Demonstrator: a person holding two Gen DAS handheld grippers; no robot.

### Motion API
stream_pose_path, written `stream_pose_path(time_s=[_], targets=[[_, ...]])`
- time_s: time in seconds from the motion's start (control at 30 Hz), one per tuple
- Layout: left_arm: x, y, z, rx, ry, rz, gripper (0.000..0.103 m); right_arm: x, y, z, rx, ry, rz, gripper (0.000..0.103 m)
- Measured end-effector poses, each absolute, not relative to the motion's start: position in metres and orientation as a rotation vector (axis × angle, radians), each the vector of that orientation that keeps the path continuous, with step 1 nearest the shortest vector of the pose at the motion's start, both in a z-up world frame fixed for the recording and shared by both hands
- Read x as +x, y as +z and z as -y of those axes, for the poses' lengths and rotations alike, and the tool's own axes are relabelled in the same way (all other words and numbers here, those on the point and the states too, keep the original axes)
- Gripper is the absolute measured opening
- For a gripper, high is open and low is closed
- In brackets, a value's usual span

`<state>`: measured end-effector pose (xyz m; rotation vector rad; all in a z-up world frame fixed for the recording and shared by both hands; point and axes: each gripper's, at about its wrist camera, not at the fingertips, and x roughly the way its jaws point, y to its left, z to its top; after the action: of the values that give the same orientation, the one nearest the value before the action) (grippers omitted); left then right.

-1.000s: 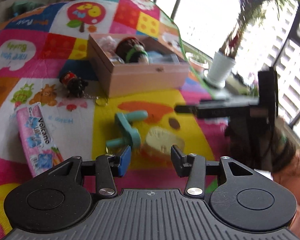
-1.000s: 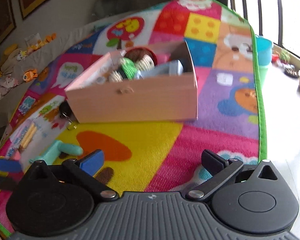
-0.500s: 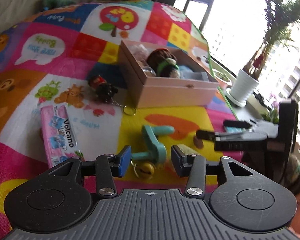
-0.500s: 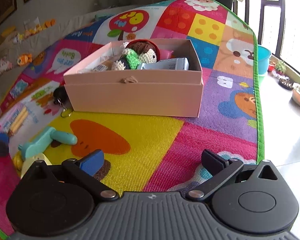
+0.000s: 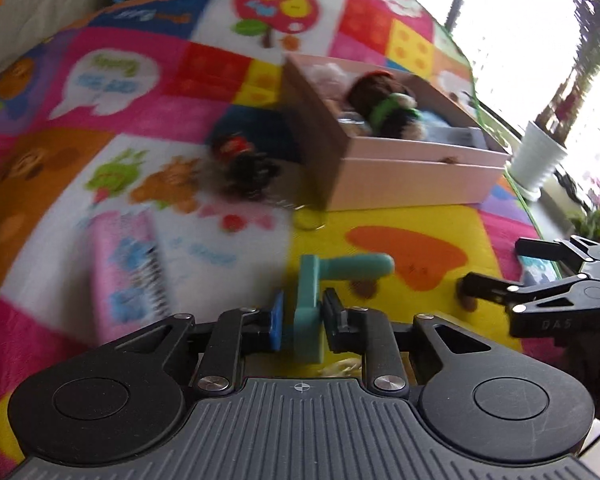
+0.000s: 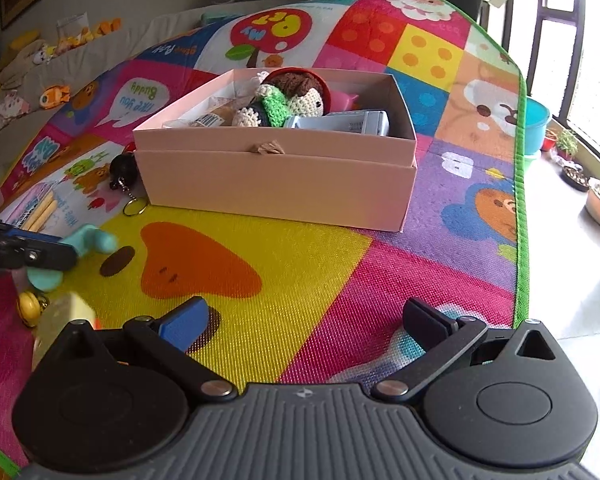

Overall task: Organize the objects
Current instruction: 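Grasp the teal toy with the left gripper while the right grasps the cream lens toy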

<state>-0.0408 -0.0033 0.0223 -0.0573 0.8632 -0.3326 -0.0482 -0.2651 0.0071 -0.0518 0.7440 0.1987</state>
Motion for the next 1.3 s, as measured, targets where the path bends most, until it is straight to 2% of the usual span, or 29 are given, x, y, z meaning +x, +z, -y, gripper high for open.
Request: stream_pose_path(time_s=[0.27, 0.4, 0.57, 0.77, 0.93, 1.0, 1.13, 1.17, 1.2, 1.23, 1.27, 1.3], targets=[[-0.055, 0.019, -0.021, -0.127, -0.339, -0.863, 0.021, -0.083, 0.039, 0.253, 0.026, 0.444, -0.646, 0.103], [-0.057, 0.020, -0.013, -0.094, -0.324, -0.857, 0.021, -0.105, 0.041, 0.218, -0.119, 0.597, -0.662, 0.103], [-0.066, 0.017, -0.007, -0.051, -0.306, -0.813, 0.021, -0.104, 0.028, 0.213, -0.313, 0.362, -0.604, 0.103], [-0.069, 0.017, -0.001, -0.010, -0.289, -0.796, 0.021, -0.088, 0.030, 0.247, -0.133, 0.304, -0.642, 0.103], [-0.069, 0.017, -0.002, -0.020, -0.287, -0.794, 0.021, -0.101, 0.034, 0.229, -0.135, 0.419, -0.596, 0.102], [-0.069, 0.017, -0.002, -0.021, -0.286, -0.794, 0.021, -0.100, 0.035, 0.219, -0.133, 0.442, -0.590, 0.092], [-0.070, 0.016, -0.002, -0.021, -0.285, -0.789, 0.021, -0.079, 0.030, 0.204, -0.101, 0.467, -0.647, 0.088], [-0.070, 0.016, -0.002, -0.021, -0.285, -0.787, 0.021, -0.074, 0.026, 0.202, -0.093, 0.472, -0.669, 0.081], [-0.070, 0.016, -0.002, -0.021, -0.284, -0.786, 0.021, -0.070, 0.022, 0.200, -0.086, 0.476, -0.694, 0.068], [-0.070, 0.016, -0.002, -0.019, -0.284, -0.785, 0.021, -0.066, 0.019, 0.198, -0.088, 0.477, -0.718, 0.064], [-0.070, 0.016, -0.002, -0.018, -0.285, -0.784, 0.021, -0.068, 0.019, 0.198, -0.101, 0.470, -0.698, 0.056], [-0.070, 0.016, -0.001, -0.019, -0.284, -0.784, 0.021, -0.069, 0.021, 0.198, -0.113, 0.467, -0.690, 0.055]])
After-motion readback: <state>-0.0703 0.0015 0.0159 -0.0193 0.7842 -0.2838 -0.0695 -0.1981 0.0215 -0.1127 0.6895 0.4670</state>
